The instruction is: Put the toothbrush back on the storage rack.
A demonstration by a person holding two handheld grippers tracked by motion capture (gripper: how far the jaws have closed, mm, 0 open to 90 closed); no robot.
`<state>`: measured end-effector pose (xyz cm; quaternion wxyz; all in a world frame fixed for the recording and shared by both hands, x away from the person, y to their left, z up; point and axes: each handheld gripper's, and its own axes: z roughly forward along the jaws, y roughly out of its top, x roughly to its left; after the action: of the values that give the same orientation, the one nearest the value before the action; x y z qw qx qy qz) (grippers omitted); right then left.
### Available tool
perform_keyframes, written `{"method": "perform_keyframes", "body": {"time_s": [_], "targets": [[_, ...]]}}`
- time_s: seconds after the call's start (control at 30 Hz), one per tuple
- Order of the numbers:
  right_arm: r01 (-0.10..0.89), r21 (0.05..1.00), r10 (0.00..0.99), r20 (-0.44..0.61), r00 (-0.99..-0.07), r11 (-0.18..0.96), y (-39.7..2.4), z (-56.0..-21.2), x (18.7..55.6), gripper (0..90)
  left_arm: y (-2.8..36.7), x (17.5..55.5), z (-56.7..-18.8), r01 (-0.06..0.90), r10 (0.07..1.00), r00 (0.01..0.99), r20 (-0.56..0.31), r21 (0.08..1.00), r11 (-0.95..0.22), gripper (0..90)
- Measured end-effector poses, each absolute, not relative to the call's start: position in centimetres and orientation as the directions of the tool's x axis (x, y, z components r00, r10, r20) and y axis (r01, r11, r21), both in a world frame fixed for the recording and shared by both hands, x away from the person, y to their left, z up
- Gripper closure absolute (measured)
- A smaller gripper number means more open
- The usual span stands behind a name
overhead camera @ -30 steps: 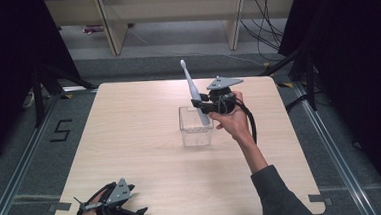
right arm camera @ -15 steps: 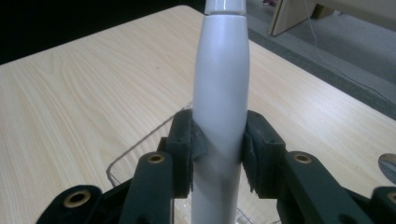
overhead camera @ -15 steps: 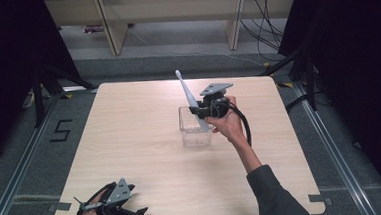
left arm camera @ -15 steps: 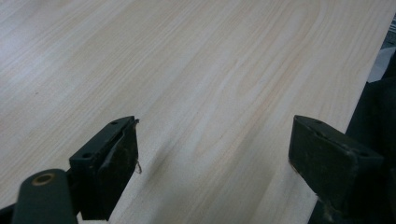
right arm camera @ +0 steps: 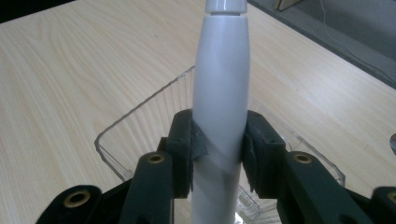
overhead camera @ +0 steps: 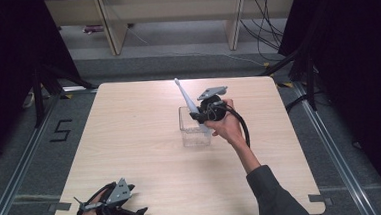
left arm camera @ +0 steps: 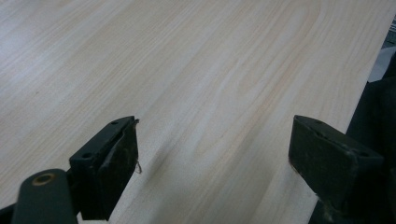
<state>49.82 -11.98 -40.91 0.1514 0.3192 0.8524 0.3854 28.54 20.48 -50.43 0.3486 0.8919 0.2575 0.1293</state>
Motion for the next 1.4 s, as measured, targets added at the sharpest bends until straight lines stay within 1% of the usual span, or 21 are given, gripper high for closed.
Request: {"method": "perform_keyframes", "body": {"time_s": [0.07, 0.1, 0.13, 0.17, 0.2, 0.27, 0.37, 0.43, 0.47, 0.53, 0.63, 0.7, 0.77, 0.83, 0.9, 0.93, 1.07, 1.23, 1.27, 1.3, 1.4], "targets": [[0.380, 0.764, 0.637, -0.053, -0.769, 0.522, -11.9, -41.2, 50.3, 66.9, 20.5, 28.6, -50.4, 0.370, 0.545, 0.837, 0.050, 0.683, -0.630, 15.4], [0.422, 0.740, 0.650, -0.027, -0.759, 0.524, -11.9, -41.1, 50.1, 66.8, 20.5, 28.6, -50.4, 0.370, 0.545, 0.837, 0.050, 0.683, -0.630, 15.4], [0.437, 0.741, 0.664, -0.017, -0.747, 0.510, -11.7, -41.3, 50.1, 66.9, 20.5, 28.6, -50.4, 0.370, 0.545, 0.837, 0.050, 0.682, -0.631, 15.4], [0.439, 0.726, 0.656, -0.021, -0.755, 0.529, -11.7, -41.2, 50.2, 66.9, 20.5, 28.6, -50.4, 0.370, 0.545, 0.837, 0.049, 0.682, -0.630, 15.4], [0.416, 0.728, 0.641, -0.042, -0.766, 0.544, -11.7, -41.4, 50.4, 66.9, 20.5, 28.6, -50.4, 0.370, 0.545, 0.837, 0.049, 0.682, -0.630, 15.5], [0.422, 0.722, 0.645, -0.045, -0.763, 0.549, -11.5, -41.6, 50.5, 66.9, 20.4, 28.5, -50.5, 0.384, 0.553, 0.833, 0.034, 0.684, -0.620, 15.5], [0.441, 0.695, 0.641, -0.037, -0.767, 0.567, -11.3, -41.6, 50.7, 66.8, 20.5, 28.6, -50.4, 0.366, 0.540, 0.840, 0.051, 0.681, -0.634, 15.5], [0.439, 0.689, 0.637, -0.043, -0.770, 0.577, -11.1, -41.7, 50.8, 66.8, 20.4, 28.5, -50.5, 0.385, 0.553, 0.833, 0.032, 0.685, -0.619, 15.5], [0.423, 0.694, 0.635, -0.064, -0.770, 0.583, -11.0, -41.8, 50.9, 66.8, 20.5, 28.5, -50.4, 0.367, 0.550, 0.833, 0.058, 0.686, -0.629, 15.4], [0.431, 0.674, 0.623, -0.056, -0.780, 0.600, -10.9, -41.7, 50.9, 66.8, 20.5, 28.6, -50.4, 0.369, 0.548, 0.835, 0.051, 0.687, -0.626, 15.4], [0.468, 0.645, 0.640, -0.043, -0.767, 0.604, -10.5, -41.7, 50.9, 66.8, 20.4, 28.6, -50.4, 0.370, 0.542, 0.839, 0.045, 0.683, -0.630, 15.4], [0.439, 0.643, 0.620, -0.071, -0.782, 0.627, -10.5, -41.8, 51.1, 66.8, 20.5, 28.6, -50.4, 0.369, 0.543, 0.838, 0.047, 0.683, -0.630, 15.5], [0.476, 0.624, 0.639, -0.048, -0.768, 0.620, -10.2, -41.9, 51.0, 66.8, 20.4, 28.5, -50.5, 0.384, 0.551, 0.834, 0.032, 0.685, -0.620, 15.4], [0.457, 0.617, 0.622, -0.068, -0.780, 0.641, -10.2, -42.0, 51.2, 66.8, 20.5, 28.6, -50.4, 0.369, 0.543, 0.839, 0.048, 0.684, -0.630, 15.5], [0.478, 0.606, 0.632, -0.054, -0.773, 0.636, -10.2, -42.0, 51.2, 66.8, 20.4, 28.5, -50.4, 0.378, 0.549, 0.835, 0.041, 0.684, -0.624, 15.5], [0.464, 0.605, 0.621, -0.063, -0.782, 0.647, -10.2, -42.2, 51.3, 66.7, 20.5, 28.6, -50.4, 0.366, 0.540, 0.840, 0.051, 0.682, -0.633, 15.4], [0.489, 0.590, 0.630, -0.044, -0.775, 0.643, -10.0, -42.4, 51.3, 66.7, 20.5, 28.6, -50.4, 0.366, 0.539, 0.841, 0.050, 0.681, -0.634, 15.4], [0.478, 0.585, 0.621, -0.055, -0.782, 0.655, -10.0, -42.6, 51.6, 66.6, 20.4, 28.5, -50.4, 0.364, 0.543, 0.838, 0.052, 0.687, -0.628, 15.4], [0.497, 0.582, 0.634, -0.042, -0.772, 0.644, -9.9, -42.6, 51.5, 66.6, 20.4, 28.5, -50.4, 0.367, 0.545, 0.837, 0.048, 0.689, -0.624, 15.5], [0.484, 0.583, 0.623, -0.050, -0.780, 0.652, -9.9, -42.7, 51.6, 66.6, 20.4, 28.5, -50.4, 0.368, 0.543, 0.839, 0.044, 0.688, -0.625, 15.5], [0.494, 0.580, 0.630, -0.045, -0.775, 0.648, -9.8, -42.6, 51.7, 66.6, 20.4, 28.6, -50.4, 0.370, 0.542, 0.839, 0.044, 0.683, -0.629, 15.4]]}}
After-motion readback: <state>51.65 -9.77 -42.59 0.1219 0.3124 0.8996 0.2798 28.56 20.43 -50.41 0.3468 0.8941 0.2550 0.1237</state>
